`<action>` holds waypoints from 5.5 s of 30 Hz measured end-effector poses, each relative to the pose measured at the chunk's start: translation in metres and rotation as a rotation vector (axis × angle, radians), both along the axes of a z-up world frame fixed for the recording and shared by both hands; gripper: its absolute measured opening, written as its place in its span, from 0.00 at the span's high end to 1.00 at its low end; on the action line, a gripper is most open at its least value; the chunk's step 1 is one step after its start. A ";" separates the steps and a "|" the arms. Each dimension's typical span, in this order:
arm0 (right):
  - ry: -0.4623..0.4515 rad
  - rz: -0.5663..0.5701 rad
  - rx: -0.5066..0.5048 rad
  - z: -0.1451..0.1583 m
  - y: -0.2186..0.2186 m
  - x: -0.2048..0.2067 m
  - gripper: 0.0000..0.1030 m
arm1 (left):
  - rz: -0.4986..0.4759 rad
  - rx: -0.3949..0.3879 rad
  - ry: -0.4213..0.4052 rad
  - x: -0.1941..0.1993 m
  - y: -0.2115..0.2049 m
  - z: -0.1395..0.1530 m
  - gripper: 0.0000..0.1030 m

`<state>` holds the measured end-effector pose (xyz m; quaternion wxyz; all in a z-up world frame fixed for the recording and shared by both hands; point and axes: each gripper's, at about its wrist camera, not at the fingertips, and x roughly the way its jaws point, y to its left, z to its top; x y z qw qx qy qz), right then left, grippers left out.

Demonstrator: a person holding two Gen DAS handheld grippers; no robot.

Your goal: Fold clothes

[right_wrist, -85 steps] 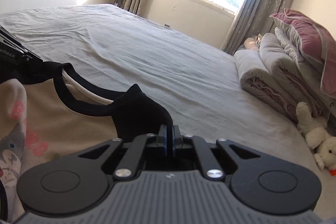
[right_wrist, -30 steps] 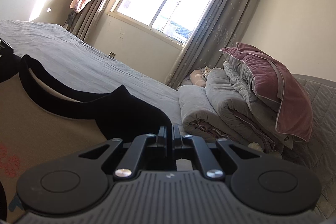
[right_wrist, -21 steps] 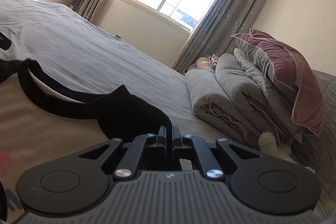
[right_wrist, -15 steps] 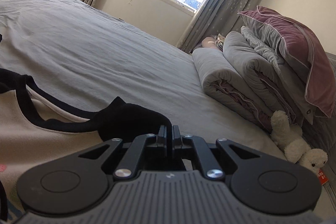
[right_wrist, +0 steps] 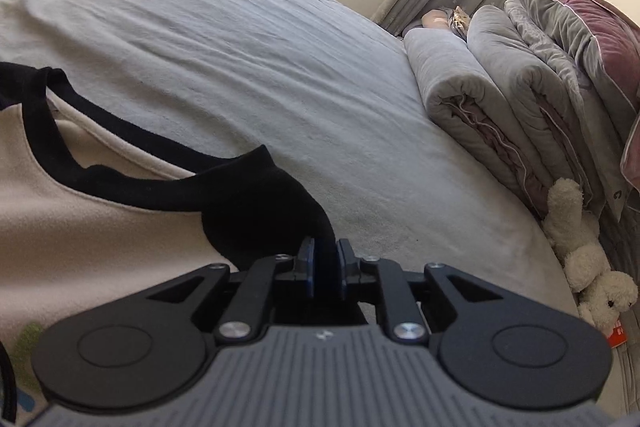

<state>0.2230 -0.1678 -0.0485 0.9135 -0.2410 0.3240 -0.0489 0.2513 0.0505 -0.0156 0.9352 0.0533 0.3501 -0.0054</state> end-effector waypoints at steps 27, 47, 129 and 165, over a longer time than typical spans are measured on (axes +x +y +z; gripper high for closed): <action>0.020 -0.008 0.054 0.055 -0.002 -0.106 0.54 | 0.009 -0.027 0.094 -0.102 -0.016 0.044 0.50; 0.069 -0.027 0.120 0.063 -0.007 -0.178 0.54 | -0.016 -0.056 0.199 -0.190 -0.010 0.042 0.49; 0.179 -0.172 0.444 0.046 -0.143 -0.221 0.96 | 0.026 0.058 0.323 -0.285 0.089 0.042 0.93; -0.026 -0.319 0.081 0.101 -0.218 -0.139 0.97 | 0.460 0.145 0.122 -0.138 0.147 0.075 0.93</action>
